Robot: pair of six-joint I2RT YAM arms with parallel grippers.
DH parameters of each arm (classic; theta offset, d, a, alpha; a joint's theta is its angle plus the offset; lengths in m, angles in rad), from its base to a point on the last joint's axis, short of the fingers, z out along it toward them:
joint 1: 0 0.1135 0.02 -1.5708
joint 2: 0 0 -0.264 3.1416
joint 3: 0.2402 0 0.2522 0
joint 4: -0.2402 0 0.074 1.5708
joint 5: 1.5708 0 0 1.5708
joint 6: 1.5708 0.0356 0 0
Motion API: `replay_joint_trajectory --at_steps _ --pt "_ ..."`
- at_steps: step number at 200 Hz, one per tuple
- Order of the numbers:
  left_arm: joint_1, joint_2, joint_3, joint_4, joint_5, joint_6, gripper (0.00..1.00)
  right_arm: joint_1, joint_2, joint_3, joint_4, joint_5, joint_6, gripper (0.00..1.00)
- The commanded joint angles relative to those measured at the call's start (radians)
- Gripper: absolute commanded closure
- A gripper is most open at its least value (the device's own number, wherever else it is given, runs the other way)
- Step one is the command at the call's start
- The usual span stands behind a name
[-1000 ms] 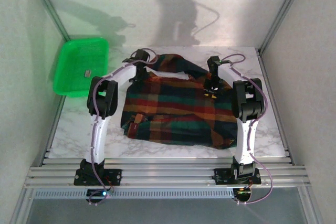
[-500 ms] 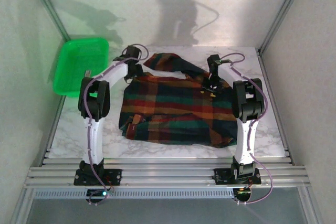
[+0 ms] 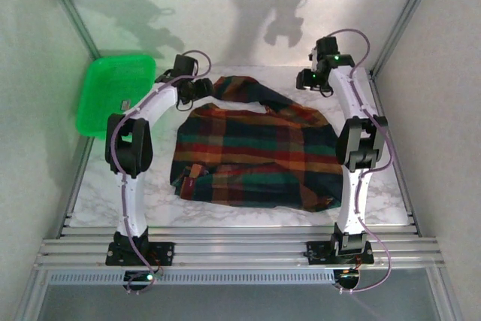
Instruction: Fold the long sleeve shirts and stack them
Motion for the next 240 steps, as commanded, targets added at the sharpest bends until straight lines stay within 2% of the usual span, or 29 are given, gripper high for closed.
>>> replay_joint_trajectory --at_steps 1,18,49,90,122,183,240 --pt "0.014 0.002 -0.044 0.018 0.077 -0.041 0.28 0.012 0.063 -0.022 0.029 -0.020 -0.153 0.38" --pt "0.013 -0.014 -0.087 0.037 0.108 -0.064 0.28 0.026 0.065 -0.054 0.078 -0.046 -0.210 0.38" --pt "0.013 -0.048 -0.169 0.062 0.096 -0.090 0.27 0.039 0.078 -0.086 0.081 -0.072 -0.287 0.38" --pt "0.022 -0.041 -0.190 0.059 0.038 -0.110 0.26 0.041 0.106 -0.107 0.081 0.008 -0.340 0.39" --pt "0.023 0.007 -0.113 0.023 0.008 -0.084 0.25 0.042 0.115 -0.119 0.108 0.073 -0.369 0.40" --pt "0.019 0.101 0.015 -0.046 -0.061 -0.029 0.27 0.041 0.172 -0.089 0.092 0.077 -0.370 0.42" --pt "0.002 0.267 0.277 -0.206 -0.177 0.106 0.30 0.031 0.228 -0.026 0.089 0.110 -0.320 0.46"
